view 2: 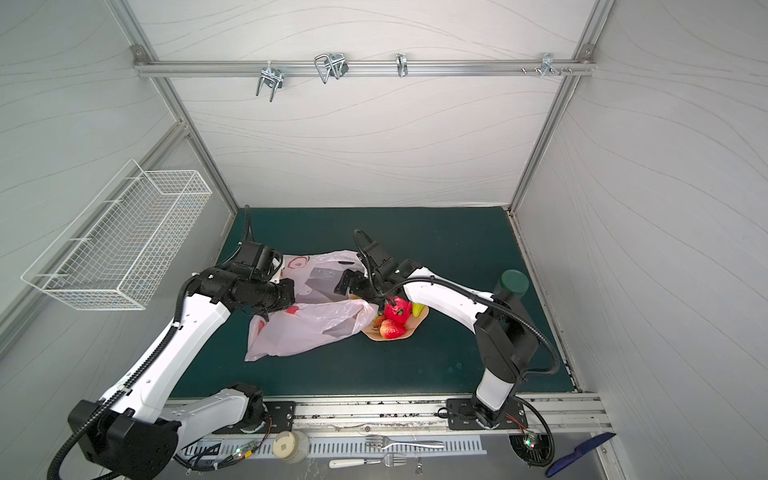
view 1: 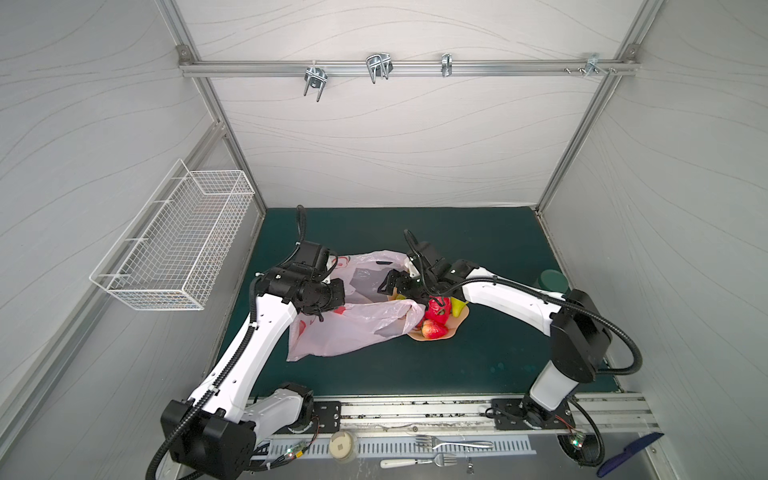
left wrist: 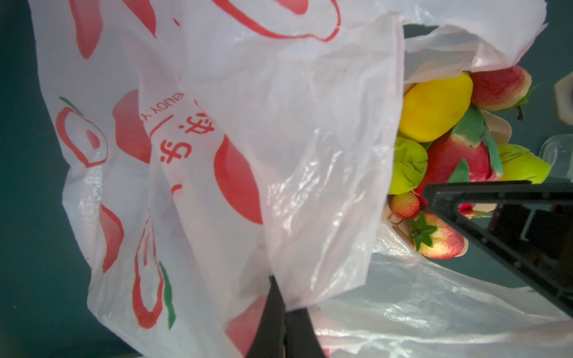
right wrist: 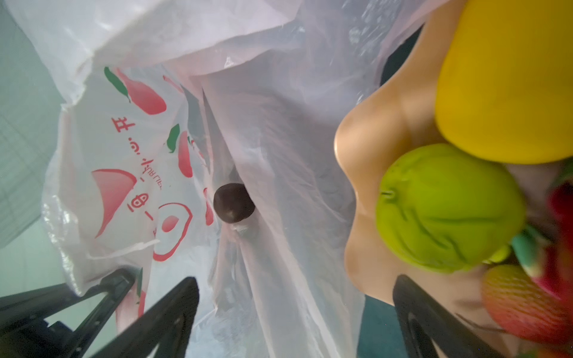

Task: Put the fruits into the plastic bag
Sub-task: 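Withdraw the right gripper from the bag back over the plate, then lower the right gripper and grasp the large strawberry on the plate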

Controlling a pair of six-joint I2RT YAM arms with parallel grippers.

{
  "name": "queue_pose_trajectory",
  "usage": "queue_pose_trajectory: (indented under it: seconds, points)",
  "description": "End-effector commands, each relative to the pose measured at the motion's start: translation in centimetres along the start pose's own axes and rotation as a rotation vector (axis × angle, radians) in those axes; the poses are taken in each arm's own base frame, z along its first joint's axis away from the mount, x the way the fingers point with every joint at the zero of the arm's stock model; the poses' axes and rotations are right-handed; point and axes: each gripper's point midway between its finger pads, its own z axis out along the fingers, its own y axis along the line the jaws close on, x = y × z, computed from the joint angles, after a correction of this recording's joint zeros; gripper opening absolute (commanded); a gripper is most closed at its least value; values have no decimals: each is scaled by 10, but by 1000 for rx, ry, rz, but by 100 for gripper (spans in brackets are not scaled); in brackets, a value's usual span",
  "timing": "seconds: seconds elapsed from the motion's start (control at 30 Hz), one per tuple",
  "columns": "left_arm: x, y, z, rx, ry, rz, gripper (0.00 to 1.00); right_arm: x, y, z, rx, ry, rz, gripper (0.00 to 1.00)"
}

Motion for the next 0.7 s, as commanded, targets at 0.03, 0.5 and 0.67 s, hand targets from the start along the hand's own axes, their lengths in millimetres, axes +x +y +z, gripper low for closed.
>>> queue_pose_trajectory:
  seconds: [0.03,0.5,0.67]
  points:
    - [-2,-1,-3,12,-21,21,0,-13,-1,-38,72,-119,-91,99]
    - [-1,-3,-10,33,-45,60,0,-13,-69,-110,346,-231,-260,99]
    - [0,-5,-9,47,-43,71,0,4,-81,-109,330,-139,-332,97]
